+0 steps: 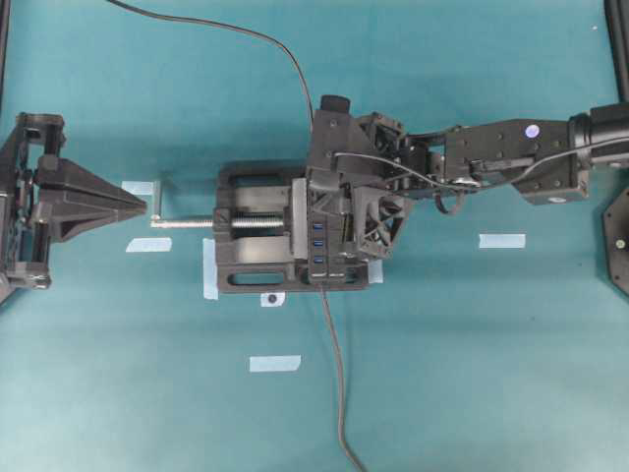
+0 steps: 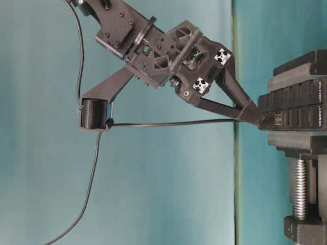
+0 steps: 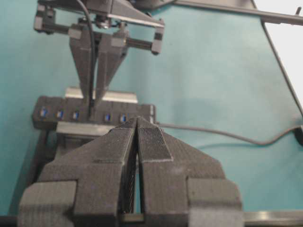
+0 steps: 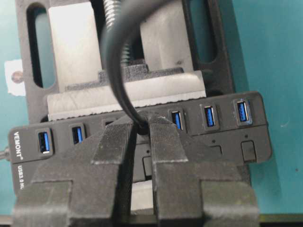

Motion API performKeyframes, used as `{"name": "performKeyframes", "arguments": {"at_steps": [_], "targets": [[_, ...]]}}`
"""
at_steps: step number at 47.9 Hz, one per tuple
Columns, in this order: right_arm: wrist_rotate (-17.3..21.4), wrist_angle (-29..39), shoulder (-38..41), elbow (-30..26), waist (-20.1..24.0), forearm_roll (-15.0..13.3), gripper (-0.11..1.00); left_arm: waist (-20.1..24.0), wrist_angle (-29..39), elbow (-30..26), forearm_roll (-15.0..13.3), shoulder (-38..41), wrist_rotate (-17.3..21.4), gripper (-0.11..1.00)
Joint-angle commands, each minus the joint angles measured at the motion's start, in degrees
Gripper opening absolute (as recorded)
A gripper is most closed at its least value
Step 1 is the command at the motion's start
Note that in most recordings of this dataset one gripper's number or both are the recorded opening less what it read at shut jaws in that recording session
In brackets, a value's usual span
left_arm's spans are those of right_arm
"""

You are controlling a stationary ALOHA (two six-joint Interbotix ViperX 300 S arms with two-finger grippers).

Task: Insert the USB into the center port of the fixed hub
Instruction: 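Align the plug with the center port and push it in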

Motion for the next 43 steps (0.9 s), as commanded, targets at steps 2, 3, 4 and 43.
{"name": "performKeyframes", "arguments": {"at_steps": [2, 3, 4, 43], "targets": [[-0.2, 0.2, -0.1, -0.4, -0.1, 0.0, 0.07, 0.1, -0.4, -0.6, 0.1, 0.2, -0.1, 0.01], [-0.2, 0.2, 0.1, -0.4, -0.1, 0.0, 0.07, 0.1, -0.4, -0.6, 0.0, 0.2, -0.1, 0.01], [-0.2, 0.2, 0.2, -0.4, -0.1, 0.0, 0.07, 0.1, -0.4, -0.6, 0.1, 0.2, -0.1, 0.01], [0.0, 1.9, 1.1, 0.5, -0.4, 0.0, 0.07, 0.1, -0.4, -0.8, 0.1, 0.2, -0.2, 0.01]]}}
